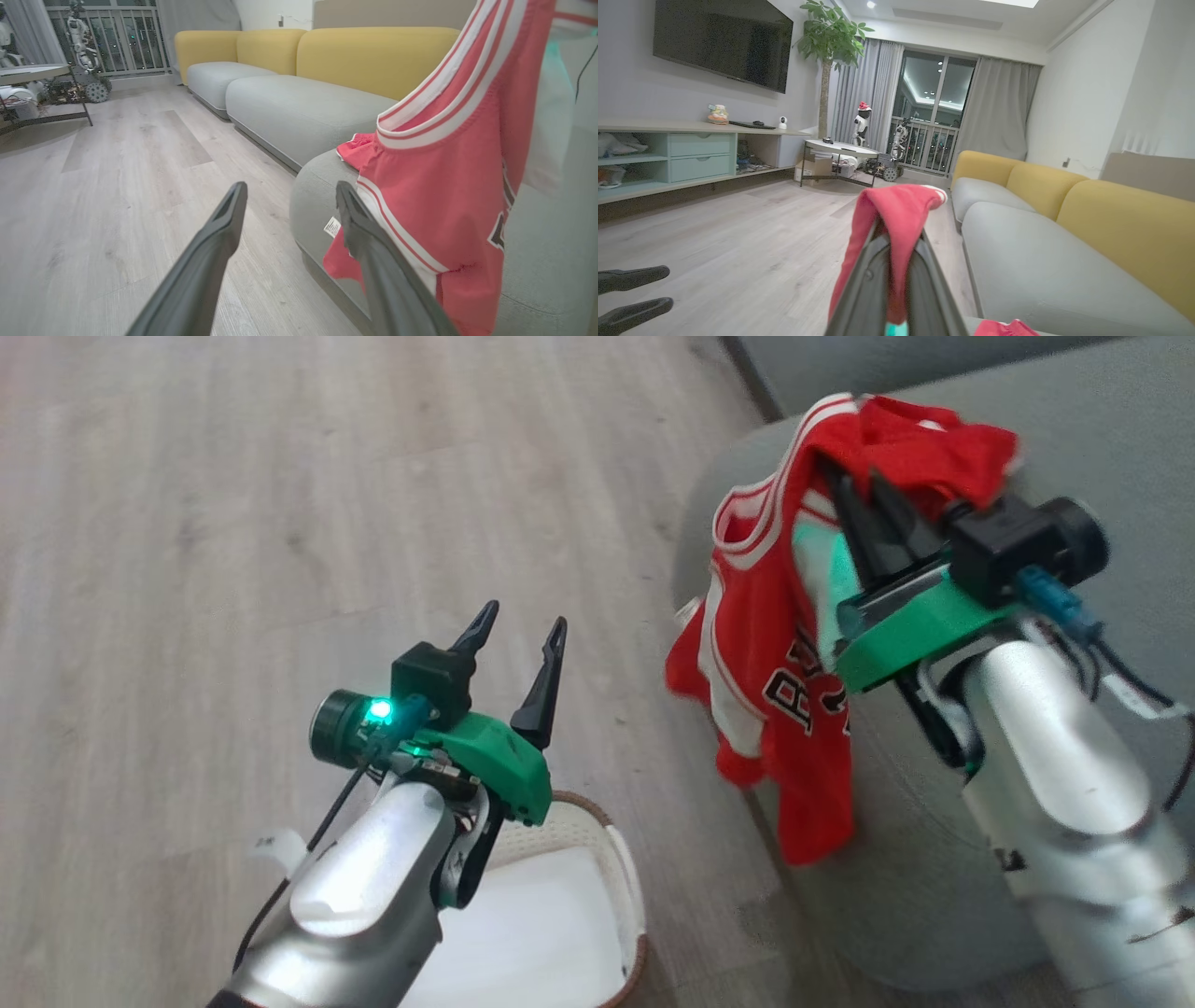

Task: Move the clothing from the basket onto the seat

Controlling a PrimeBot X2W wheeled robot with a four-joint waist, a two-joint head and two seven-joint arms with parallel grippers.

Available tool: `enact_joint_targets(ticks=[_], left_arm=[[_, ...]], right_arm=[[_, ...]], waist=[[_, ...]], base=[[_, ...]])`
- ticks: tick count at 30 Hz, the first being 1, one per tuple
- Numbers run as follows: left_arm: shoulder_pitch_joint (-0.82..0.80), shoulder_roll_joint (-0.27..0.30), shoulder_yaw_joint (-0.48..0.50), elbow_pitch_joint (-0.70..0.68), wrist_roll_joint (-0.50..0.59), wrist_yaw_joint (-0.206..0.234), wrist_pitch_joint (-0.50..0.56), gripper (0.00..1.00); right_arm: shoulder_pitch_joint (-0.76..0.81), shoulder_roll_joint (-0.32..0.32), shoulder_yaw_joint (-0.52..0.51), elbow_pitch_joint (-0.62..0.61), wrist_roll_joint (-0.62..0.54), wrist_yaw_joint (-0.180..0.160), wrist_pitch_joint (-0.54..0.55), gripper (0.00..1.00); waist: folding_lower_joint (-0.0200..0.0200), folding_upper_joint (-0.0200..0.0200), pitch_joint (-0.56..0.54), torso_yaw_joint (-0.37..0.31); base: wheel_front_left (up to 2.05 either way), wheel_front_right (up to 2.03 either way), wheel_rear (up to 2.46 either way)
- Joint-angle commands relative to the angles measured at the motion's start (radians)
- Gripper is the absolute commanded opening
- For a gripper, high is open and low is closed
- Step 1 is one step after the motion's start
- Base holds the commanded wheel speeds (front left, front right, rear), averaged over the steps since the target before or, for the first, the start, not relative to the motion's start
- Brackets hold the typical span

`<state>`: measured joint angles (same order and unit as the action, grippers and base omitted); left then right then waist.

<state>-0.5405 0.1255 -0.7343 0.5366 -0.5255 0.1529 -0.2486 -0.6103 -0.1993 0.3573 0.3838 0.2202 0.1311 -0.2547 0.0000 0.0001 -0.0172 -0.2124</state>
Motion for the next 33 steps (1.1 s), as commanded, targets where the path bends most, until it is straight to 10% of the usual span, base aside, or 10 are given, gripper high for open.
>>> enact_joint_targets(ticks=[1, 15, 33], left_arm=[[-0.033, 0.021, 0.034, -0.043, 0.016, 0.001, -0.012, 1.0], [0.004, -0.004, 0.011, -0.089, 0.057, -0.021, -0.013, 1.0], [-0.054, 0.01, 0.004, -0.133, 0.125, -0.032, -0.012, 1.0]], right_arm=[[-0.054, -0.011, -0.004, -0.046, -0.007, 0.0, -0.007, 0.0], [-0.099, -0.119, -0.013, -0.096, 0.024, 0.0, 0.009, 0.0], [-0.595, -0.339, -0.024, 0.142, 0.104, 0.0, 0.131, 0.0]], waist=[[0.0, -0.0001, 0.008, -0.063], [0.0, -0.0001, 0.066, -0.231], [0.0, -0.0001, 0.249, -0.087]], base=[[0.0, 0.0, 0.0], [0.0, 0.0, 0.0], [0.0, 0.0, 0.0]])
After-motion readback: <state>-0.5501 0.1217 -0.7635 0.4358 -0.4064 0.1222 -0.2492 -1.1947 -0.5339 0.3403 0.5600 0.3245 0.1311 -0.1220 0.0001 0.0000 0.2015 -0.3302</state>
